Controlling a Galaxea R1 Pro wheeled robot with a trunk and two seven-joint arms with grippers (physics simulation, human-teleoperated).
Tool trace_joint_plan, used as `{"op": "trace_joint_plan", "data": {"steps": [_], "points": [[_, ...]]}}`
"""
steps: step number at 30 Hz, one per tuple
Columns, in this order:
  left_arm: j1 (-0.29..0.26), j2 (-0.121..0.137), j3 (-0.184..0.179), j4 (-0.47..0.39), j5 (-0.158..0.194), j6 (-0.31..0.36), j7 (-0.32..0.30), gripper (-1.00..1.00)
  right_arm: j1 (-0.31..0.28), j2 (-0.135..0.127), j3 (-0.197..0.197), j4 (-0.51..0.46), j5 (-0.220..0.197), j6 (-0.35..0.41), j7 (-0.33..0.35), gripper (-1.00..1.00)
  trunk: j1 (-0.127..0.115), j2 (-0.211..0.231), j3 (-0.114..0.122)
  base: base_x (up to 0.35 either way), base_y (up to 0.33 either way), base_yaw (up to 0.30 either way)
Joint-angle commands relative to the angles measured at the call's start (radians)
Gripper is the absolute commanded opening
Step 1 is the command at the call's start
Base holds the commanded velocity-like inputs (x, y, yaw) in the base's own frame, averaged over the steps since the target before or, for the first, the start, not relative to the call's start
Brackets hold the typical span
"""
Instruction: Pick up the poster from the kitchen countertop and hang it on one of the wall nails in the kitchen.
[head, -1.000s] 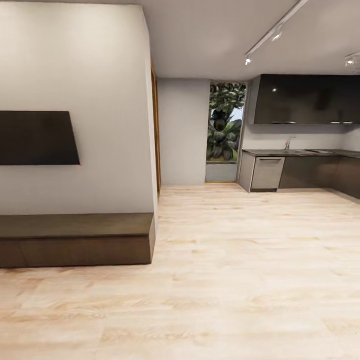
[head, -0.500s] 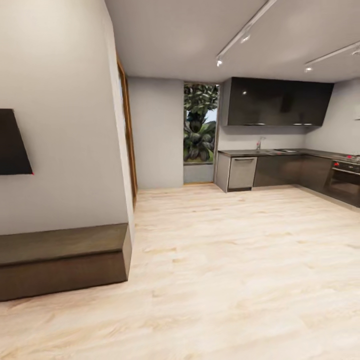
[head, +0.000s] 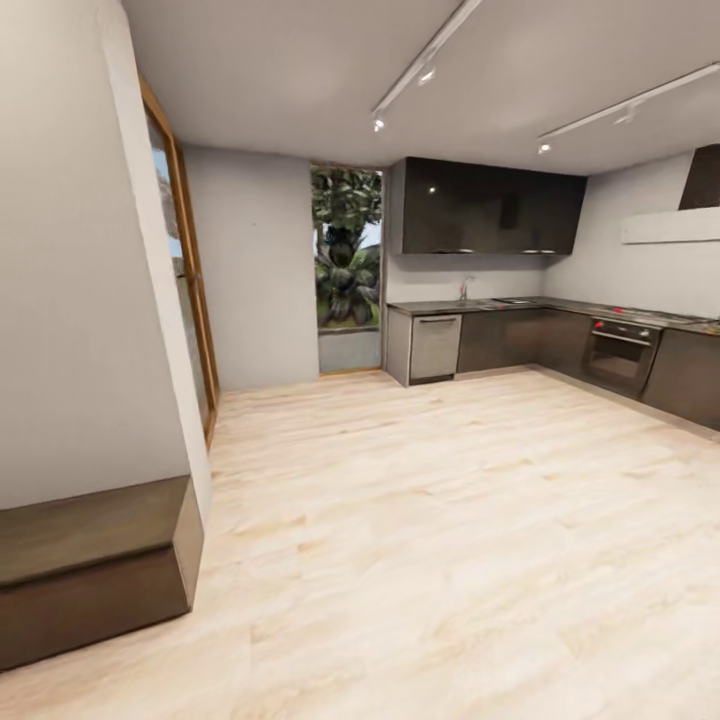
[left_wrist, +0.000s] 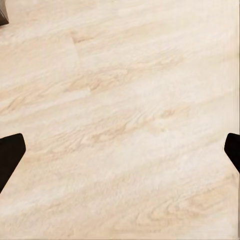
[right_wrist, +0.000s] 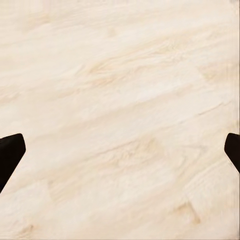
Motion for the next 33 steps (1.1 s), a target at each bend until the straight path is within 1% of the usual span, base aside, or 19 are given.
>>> {"op": "trace_joint_plan", "data": {"steps": [1, 33], "points": [[0.0, 0.0, 0.001, -0.001, -0.003, -0.002, -0.001, 1.0, -0.001, 0.0, -0.001, 0.001, 0.001, -0.003, -0.001, 1.0, 0.001, 0.0, 0.0, 0.33, -0.104, -0.3], [0.0, 0.0, 0.001, 0.0, -0.003, -0.002, -0.002, 1.0, -0.001, 0.0, -0.001, 0.001, 0.001, -0.003, -0.001, 1.0, 0.001, 0.0, 0.015, 0.33, -0.127, -0.3]]}}
